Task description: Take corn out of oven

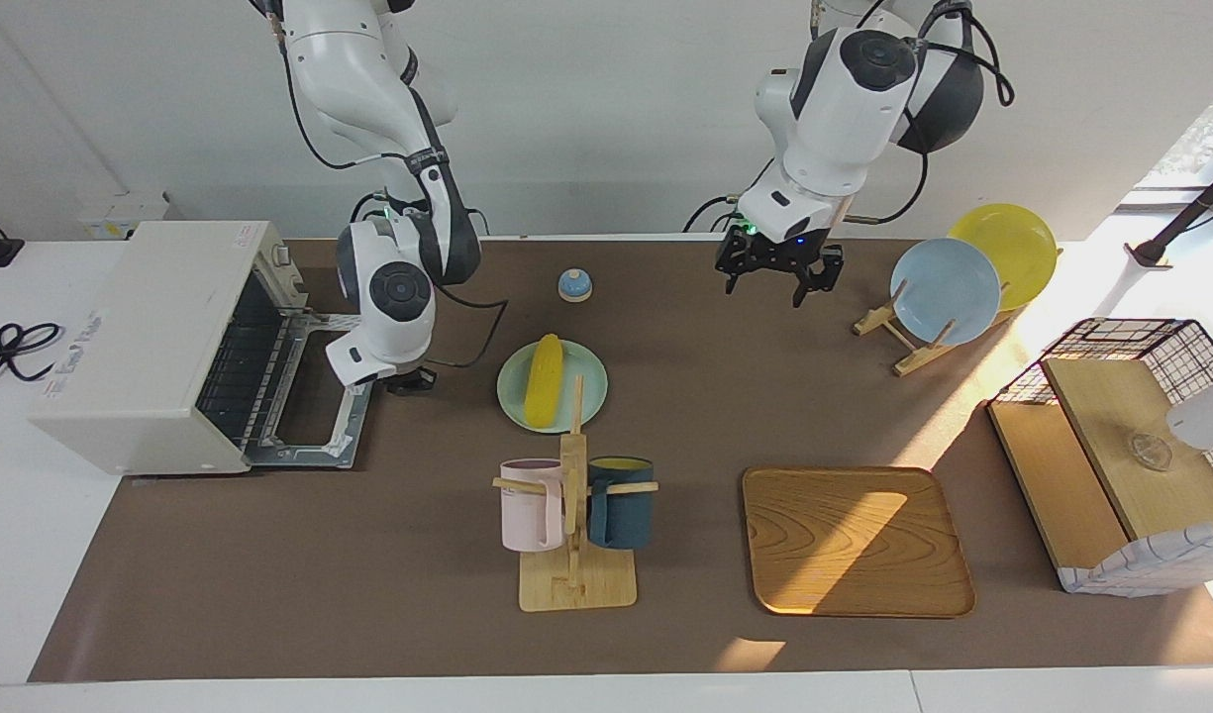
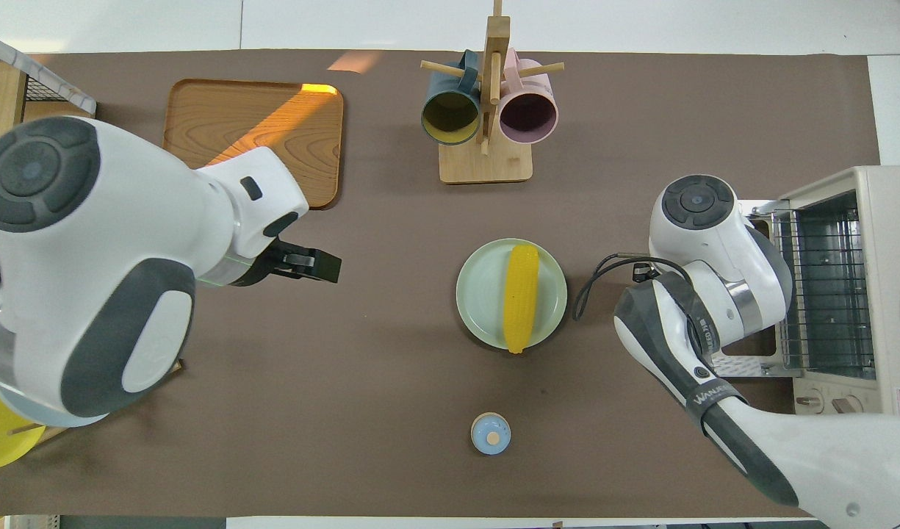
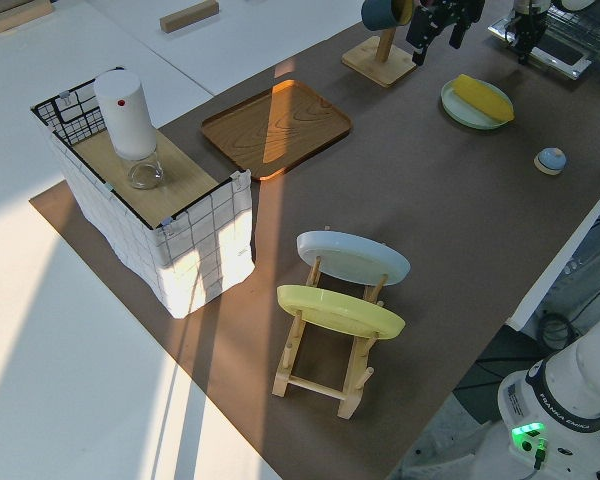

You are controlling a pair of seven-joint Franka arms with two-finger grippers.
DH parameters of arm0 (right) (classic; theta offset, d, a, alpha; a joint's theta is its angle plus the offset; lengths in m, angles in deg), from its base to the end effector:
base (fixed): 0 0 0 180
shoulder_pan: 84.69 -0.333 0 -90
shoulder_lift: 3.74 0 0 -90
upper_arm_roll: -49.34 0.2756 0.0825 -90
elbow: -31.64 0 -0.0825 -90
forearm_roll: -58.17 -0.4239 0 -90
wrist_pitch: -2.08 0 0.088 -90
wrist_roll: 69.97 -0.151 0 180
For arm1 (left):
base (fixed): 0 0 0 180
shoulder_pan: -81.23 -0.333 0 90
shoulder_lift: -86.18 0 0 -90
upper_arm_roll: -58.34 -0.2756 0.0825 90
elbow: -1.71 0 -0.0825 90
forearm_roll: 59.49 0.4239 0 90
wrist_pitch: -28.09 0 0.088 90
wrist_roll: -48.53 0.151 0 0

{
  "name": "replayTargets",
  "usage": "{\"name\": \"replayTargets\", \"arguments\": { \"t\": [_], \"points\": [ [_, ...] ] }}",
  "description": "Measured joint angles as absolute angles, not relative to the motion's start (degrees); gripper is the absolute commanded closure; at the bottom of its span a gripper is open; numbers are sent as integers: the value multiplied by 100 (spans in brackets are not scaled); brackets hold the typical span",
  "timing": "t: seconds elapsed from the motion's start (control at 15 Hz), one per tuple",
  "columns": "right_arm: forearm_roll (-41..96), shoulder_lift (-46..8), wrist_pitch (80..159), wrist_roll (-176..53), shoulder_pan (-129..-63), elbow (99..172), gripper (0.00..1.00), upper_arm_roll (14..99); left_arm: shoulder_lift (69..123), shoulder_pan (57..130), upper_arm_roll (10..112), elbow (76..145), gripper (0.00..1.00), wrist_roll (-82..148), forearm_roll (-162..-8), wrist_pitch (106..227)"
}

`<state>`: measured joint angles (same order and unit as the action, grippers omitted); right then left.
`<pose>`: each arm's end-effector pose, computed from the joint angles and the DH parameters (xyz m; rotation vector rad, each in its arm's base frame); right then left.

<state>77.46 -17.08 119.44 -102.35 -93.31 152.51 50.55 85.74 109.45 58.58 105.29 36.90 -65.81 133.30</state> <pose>0.5465 0.0637 0.1793 2.7631 -0.2678 -0.2448 0.5259 -0.3004 0.4462 3.0019 -0.4027 -0.0042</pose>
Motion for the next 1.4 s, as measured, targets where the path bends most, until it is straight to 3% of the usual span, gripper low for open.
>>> {"name": "replayTargets", "arguments": {
  "t": [0.53,0.73,1.07,1.4],
  "points": [
    [8107,-1724,11979,-10074,-9233,15339,100,5097,9856,12577,5873,10584,0,2159,-6739,15203],
    [8190,-1717,11750,-9728,-9236,15236,100,5149,10367,12862,5864,10352,0,1929,-6774,15565],
    [8072,-1333,10636,-8696,-9110,14688,100,5225,11412,13028,5845,9494,0,1606,-6775,15900],
    [8311,-689,9969,-7728,-8575,14393,100,5170,11638,13084,5839,9563,0,1524,-6775,16346]
  ]
}}
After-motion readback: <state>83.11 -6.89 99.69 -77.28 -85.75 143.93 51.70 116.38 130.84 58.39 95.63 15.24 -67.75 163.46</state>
